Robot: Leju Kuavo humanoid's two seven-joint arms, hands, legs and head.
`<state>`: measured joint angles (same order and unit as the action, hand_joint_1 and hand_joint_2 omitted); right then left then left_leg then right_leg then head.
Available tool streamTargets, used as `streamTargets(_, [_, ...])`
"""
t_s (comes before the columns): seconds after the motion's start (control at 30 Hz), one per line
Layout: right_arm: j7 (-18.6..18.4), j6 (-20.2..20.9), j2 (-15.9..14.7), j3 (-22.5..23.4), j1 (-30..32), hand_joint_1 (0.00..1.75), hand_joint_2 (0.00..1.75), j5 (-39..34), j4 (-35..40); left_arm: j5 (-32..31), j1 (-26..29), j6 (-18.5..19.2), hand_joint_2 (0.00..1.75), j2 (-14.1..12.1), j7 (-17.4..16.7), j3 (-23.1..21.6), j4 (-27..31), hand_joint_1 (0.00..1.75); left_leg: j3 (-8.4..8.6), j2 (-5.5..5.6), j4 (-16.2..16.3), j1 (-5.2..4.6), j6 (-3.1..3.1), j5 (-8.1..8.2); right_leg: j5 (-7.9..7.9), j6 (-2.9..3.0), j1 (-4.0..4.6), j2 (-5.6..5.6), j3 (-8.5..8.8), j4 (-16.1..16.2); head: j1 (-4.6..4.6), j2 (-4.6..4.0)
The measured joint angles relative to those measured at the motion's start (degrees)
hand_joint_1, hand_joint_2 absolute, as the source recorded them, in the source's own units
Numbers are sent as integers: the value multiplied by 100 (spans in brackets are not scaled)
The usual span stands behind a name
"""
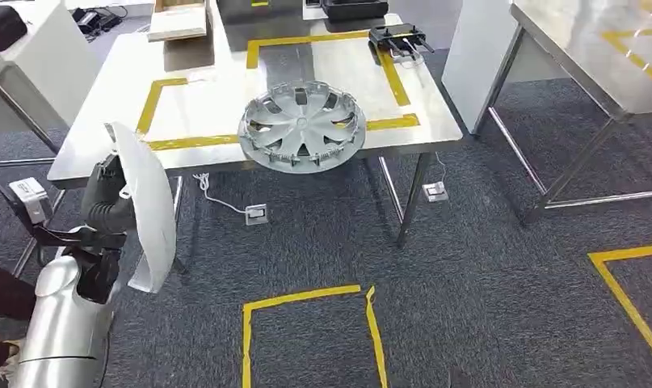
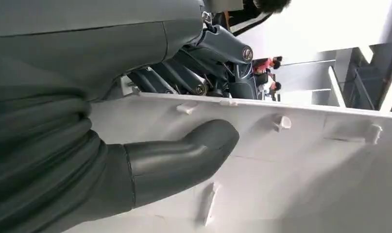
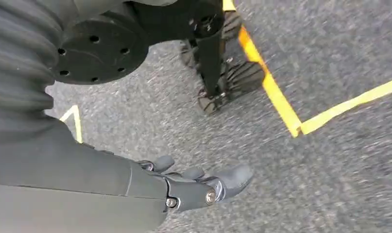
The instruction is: Take the parts from the cabinet and place them on the table.
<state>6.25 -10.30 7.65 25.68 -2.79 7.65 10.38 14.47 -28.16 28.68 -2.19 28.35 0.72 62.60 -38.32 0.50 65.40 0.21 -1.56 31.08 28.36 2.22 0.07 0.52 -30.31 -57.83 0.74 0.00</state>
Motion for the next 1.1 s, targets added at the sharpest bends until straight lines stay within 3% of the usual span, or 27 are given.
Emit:
streamTargets(0.03, [4, 2, 0, 0, 1, 0, 175, -4, 0, -13, -1, -4, 175, 4, -15, 0, 0, 175, 81, -13, -436, -1, 18, -512, 72, -15, 1, 0, 60, 2, 0, 0])
streamTargets(0.07, [11, 4, 0, 0, -9, 0, 175, -11, -4, -31, 1, -11, 175, 11, -28, 0, -9, 175, 56, -34, -711, -15, 56, -903, 133, -45, 27, -4, 119, -48, -11, 0])
streamTargets(0.1, [13, 9, -2, 0, -10, 0, 175, -15, -2, -41, -3, -24, 175, 15, -49, 7, -11, 175, 89, -41, -681, -40, 109, -732, 158, -75, 29, 31, 95, -8, -31, 0])
streamTargets(0.13, [13, 11, -4, 2, -19, 0, 175, -31, -2, -48, 19, -33, 175, 42, -50, 9, 18, 175, 129, -29, -689, -38, 154, -787, 208, -125, 25, 17, 109, 25, -22, 0])
streamTargets(0.2, [11, 20, -2, 4, -16, 0, 175, -46, -2, -61, 23, -31, 175, 80, -55, 9, 44, 175, 215, -11, -722, -21, 238, -757, 128, -169, 34, 17, 117, -130, -5, 0])
streamTargets(0.27, [18, 22, -4, 7, -23, 0, 175, -59, -2, -68, 31, -11, 175, 101, -48, 11, 59, 175, 307, -15, -747, -3, 317, -687, 99, -235, 17, -12, -224, -709, 2, 0])
streamTargets(0.3, [20, 33, -4, 9, -23, 0, 175, -61, -2, -87, 38, 11, 175, 111, -46, 11, 59, 175, 339, -13, -747, -4, 330, -640, 203, -272, -1, -16, -491, -1100, 2, 0])
streamTargets(0.37, [13, 35, -4, 13, -6, 0, 175, -79, -2, -103, 83, 24, 175, 127, -33, 11, 44, 175, 439, -10, -747, -6, 332, -531, 671, -315, -19, -19, -1021, -1769, 0, 0])
streamTargets(0.4, [9, 35, -4, 20, 8, 0, 175, -81, -2, -103, 99, 26, 175, 127, -31, 11, 28, 175, 506, -7, -746, -5, 327, -475, 761, -313, -19, -20, -1177, -1861, 4, 0])
streamTargets(0.43, [9, 35, -4, 22, 16, 0, 175, -85, -2, -103, 106, 26, 175, 127, -20, 11, 13, 175, 584, -3, -745, -5, 321, -416, 690, -310, -21, -24, -1209, -1710, 2, 0])
streamTargets(0.47, [7, 35, -4, 24, 19, 0, 175, -92, -2, -100, 104, 26, 175, 127, -2, 11, 4, 175, 667, -2, -745, -5, 309, -355, 482, -297, -21, -26, -1139, -1378, 2, 0])
streamTargets(0.53, [9, 39, -4, 28, 24, 0, 175, -107, -2, -101, 103, 24, 175, 146, 24, 11, 4, 175, 842, -7, -747, -5, 270, -219, -266, -233, -11, -29, -827, -389, 2, 0])
streamTargets(0.57, [11, 48, -4, 35, 38, 0, 175, -118, -4, -103, 102, 13, 175, 149, 26, 11, 2, 175, 912, 1, -724, -25, 245, -157, -614, -199, 14, -36, -779, -30, 4, 0])
streamTargets(0.6, [13, 57, -4, 37, 34, 0, 175, -122, -4, -129, 111, -19, 175, 171, 24, 11, 19, 175, 912, 21, -735, -32, 203, -99, -406, -188, 30, -34, -750, -59, 8, 0])
streamTargets(0.63, [20, 61, -4, 39, 37, 0, 175, -127, -2, -140, 119, -42, 175, 173, 9, 11, 53, 175, 904, 13, -777, -23, 165, -40, -427, -163, 49, -30, -695, -55, 0, 0])
streamTargets(0.7, [31, 72, -2, 39, 52, 0, 175, -122, -2, -133, 108, -50, 175, 170, 15, 11, 101, 175, 1037, 20, -726, -28, 88, -75, -417, -71, 26, -31, -608, -10, 2, 0])
streamTargets(0.73, [33, 83, 7, 42, 54, 0, 175, -118, -2, -138, 114, -59, 175, 162, 2, 11, 144, 175, 1011, 15, -657, -23, 74, -39, -415, -41, -11, -28, -497, 23, 2, 0])
streamTargets(0.77, [39, 90, 4, 44, 49, 0, 175, -116, -2, -138, 93, -68, 175, 162, 7, 11, 168, 175, 899, 3, -351, -21, 63, -72, -368, 2, -10, -28, -422, 29, -31, 0])
streamTargets(0.8, [42, 90, 4, 44, 35, 0, 175, -111, -2, -140, 66, -68, 175, 155, -4, 11, 179, 175, 636, -2, 83, -14, 30, -26, -319, 28, -12, -28, -376, 31, -64, 0])
streamTargets(0.87, [44, 107, 7, 44, 28, 0, 175, -111, -2, -125, 81, -68, 175, 123, -50, 18, 184, 175, 55, -7, 854, -1, -11, 389, -203, 33, -12, -20, -276, 31, -61, 0])
streamTargets(0.9, [44, 107, 7, 46, 39, 0, 175, -111, -2, -118, 83, -68, 175, 120, -57, 20, 184, 175, -138, -8, 1015, -1, -20, 560, -144, 29, -11, -15, -212, 29, -70, 0])
streamTargets(0.93, [46, 114, 7, 48, 49, 0, 175, -111, -2, -109, 81, -59, 175, 114, -61, 20, 184, 175, -225, -10, 964, -1, -21, 576, -83, 24, -11, -13, -137, 29, -68, 0])
streamTargets(0.97, [48, 116, 7, 48, 51, 0, 175, -111, -2, -109, 79, -44, 175, 109, -70, 20, 184, 175, -211, -10, 714, -1, -11, 439, -13, 21, -11, -11, -44, 29, -64, 0])
streamTargets(1.0, [50, 123, 9, 48, 48, 0, 175, -111, -2, -109, 76, -39, 175, 96, -79, 20, 186, 175, -119, -11, 299, -2, -6, 141, 63, 16, -11, -9, 64, 29, -70, 0])
streamTargets(1.03, [57, 123, 11, 48, 45, 0, 175, -111, -2, -109, 74, -39, 175, 85, -83, 22, 186, 175, 3, -13, -191, -3, 21, -279, 144, 1, -11, -9, 171, 29, -66, 0])
streamTargets(1.07, [59, 125, 18, 50, 62, 0, 175, -111, -7, -109, 74, -33, 175, 76, -83, 26, 177, 175, 73, -29, -625, -7, 53, -799, 213, -27, -5, -3, 191, 35, -75, 0])
streamTargets(1.1, [57, 125, 20, 52, 45, 0, 175, -114, -7, -107, 68, -33, 175, 63, -81, 42, 168, 175, 44, -31, -699, -36, 80, -816, 283, -70, 18, 14, 260, 1, -87, 0])
